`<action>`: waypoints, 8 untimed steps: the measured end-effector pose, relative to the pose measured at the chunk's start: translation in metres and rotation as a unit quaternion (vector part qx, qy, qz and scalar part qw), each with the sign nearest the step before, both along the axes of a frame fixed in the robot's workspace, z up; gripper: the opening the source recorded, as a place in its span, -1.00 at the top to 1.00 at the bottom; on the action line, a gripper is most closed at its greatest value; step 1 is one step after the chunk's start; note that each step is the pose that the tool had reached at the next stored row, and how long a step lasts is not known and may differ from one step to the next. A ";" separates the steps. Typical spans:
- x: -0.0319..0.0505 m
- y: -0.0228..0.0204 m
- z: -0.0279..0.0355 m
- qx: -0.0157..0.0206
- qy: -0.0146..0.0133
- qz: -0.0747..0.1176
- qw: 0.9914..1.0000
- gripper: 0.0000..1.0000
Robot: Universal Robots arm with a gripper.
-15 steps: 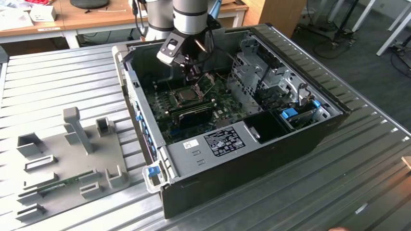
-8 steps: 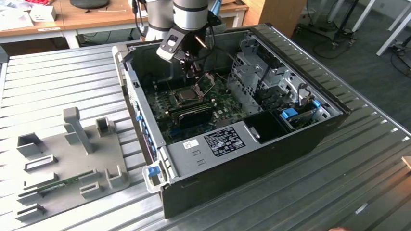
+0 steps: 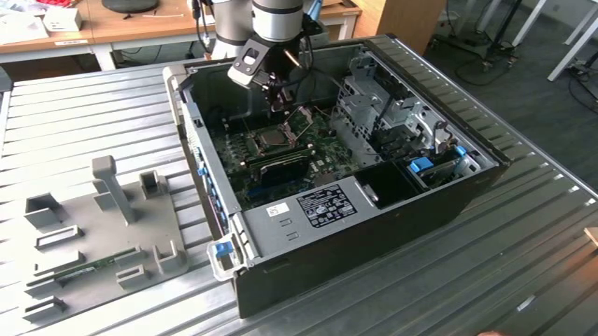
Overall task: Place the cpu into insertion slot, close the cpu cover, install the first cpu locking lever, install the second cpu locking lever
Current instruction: 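Close the cpu cover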
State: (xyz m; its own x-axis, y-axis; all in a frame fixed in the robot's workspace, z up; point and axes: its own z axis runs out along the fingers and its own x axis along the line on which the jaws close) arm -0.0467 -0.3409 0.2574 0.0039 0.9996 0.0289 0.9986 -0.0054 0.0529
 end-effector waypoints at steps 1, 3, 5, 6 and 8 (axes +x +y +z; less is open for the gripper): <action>0.0000 0.0000 0.0000 0.000 0.000 0.000 1.000 0.80; 0.0000 0.0000 0.0002 0.000 0.000 0.000 1.000 0.80; 0.0000 0.0000 0.0002 0.000 0.000 0.000 1.000 0.80; 0.0000 0.0000 0.0002 0.000 0.000 0.000 1.000 0.80; 0.0002 0.0000 0.0003 0.000 0.000 0.000 1.000 0.80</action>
